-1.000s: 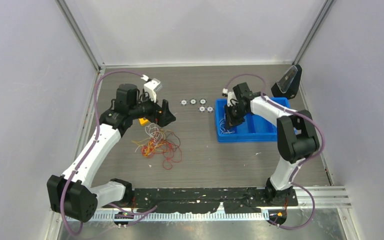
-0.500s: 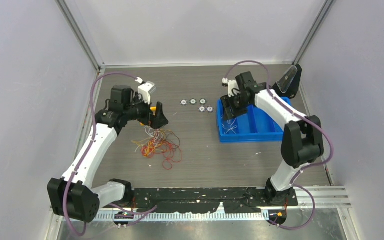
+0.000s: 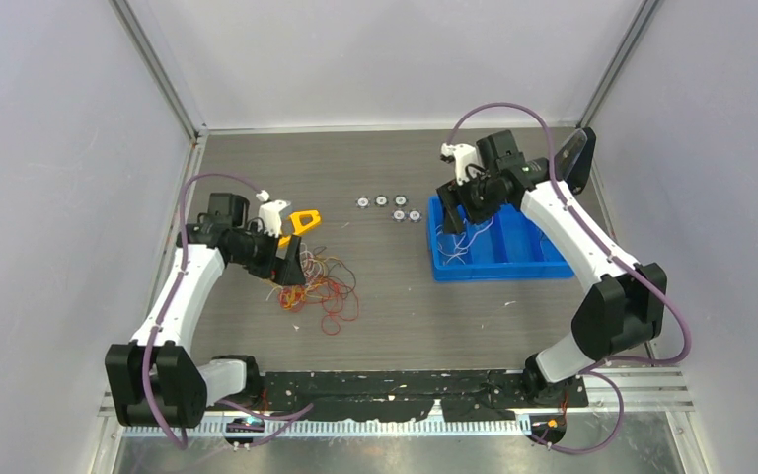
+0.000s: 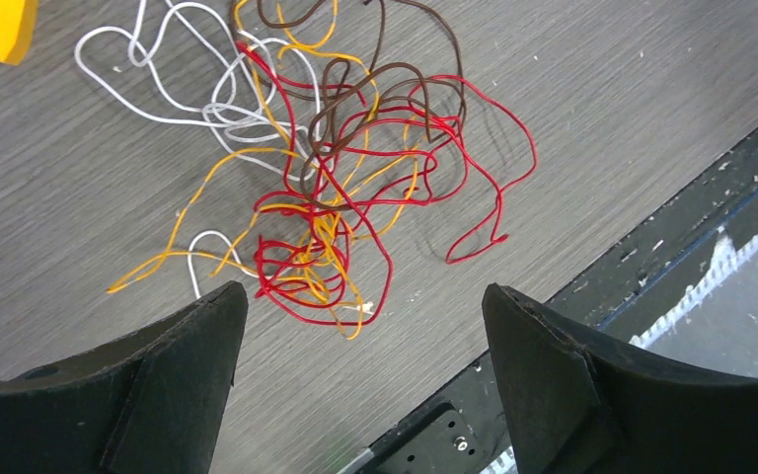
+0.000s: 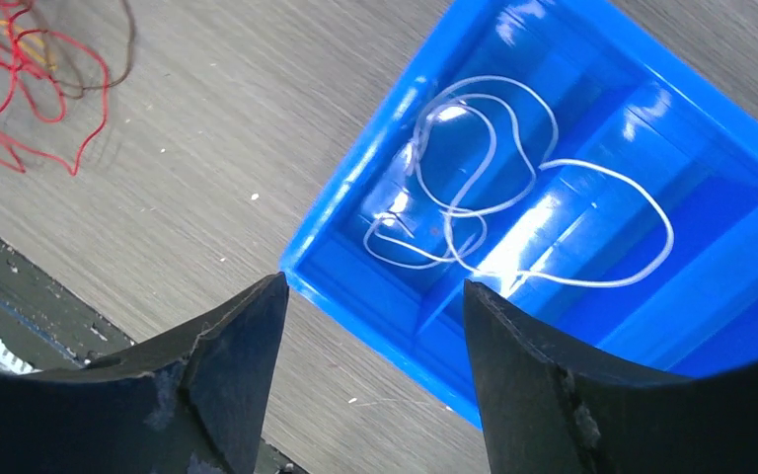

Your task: Untangle the cables

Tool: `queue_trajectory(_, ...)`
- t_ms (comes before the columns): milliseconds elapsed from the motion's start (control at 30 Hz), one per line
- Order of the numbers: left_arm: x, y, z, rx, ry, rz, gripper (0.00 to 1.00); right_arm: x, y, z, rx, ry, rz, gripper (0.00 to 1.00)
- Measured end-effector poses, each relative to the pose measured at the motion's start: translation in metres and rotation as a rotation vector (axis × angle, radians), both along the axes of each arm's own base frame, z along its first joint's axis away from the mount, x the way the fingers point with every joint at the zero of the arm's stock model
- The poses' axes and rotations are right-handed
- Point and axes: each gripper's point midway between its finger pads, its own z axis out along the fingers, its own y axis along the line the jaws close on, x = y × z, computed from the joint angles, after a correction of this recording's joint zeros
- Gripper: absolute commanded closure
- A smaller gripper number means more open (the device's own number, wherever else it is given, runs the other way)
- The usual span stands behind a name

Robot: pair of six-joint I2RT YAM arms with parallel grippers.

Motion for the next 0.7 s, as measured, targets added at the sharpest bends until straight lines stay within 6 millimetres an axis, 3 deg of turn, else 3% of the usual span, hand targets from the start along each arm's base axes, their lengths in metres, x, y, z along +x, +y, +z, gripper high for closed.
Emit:
queue_trajectory(100,-0.002,-0.002,0.0,-0.013,0.01,-0.004,0.1,0.006,-0.018,-0.002,-0.007,0.014,-0.061,0.39)
queue_trajectory(267,-0.001,-0.006,0.007,-0.036,-0.018,0.003,0.1,0.031,-0.087,-0.008,-0.013,0.016,-0.322,0.4)
queue_trajectory(333,0.001,-0.006,0.009,-0.043,-0.024,0.008,0.1,0.034,-0.105,-0.016,-0.003,0.036,-0.402,0.4)
queue_trajectory(400,0.002,-0.007,0.009,-0.045,-0.025,0.012,0.1,0.035,-0.11,-0.029,0.015,0.08,-0.452,0.43)
queue_trajectory(433,0.003,-0.007,0.009,-0.046,-0.03,0.015,0.1,0.039,-0.107,-0.044,0.04,0.123,-0.479,0.45)
queue_trajectory(533,0.004,-0.007,0.01,-0.047,-0.031,0.019,0.1,0.046,-0.101,-0.06,0.073,0.164,-0.505,0.54)
queue_trajectory(700,0.006,-0.007,0.011,-0.05,-0.032,0.026,0.1,0.061,-0.095,-0.08,0.11,0.198,-0.538,0.54)
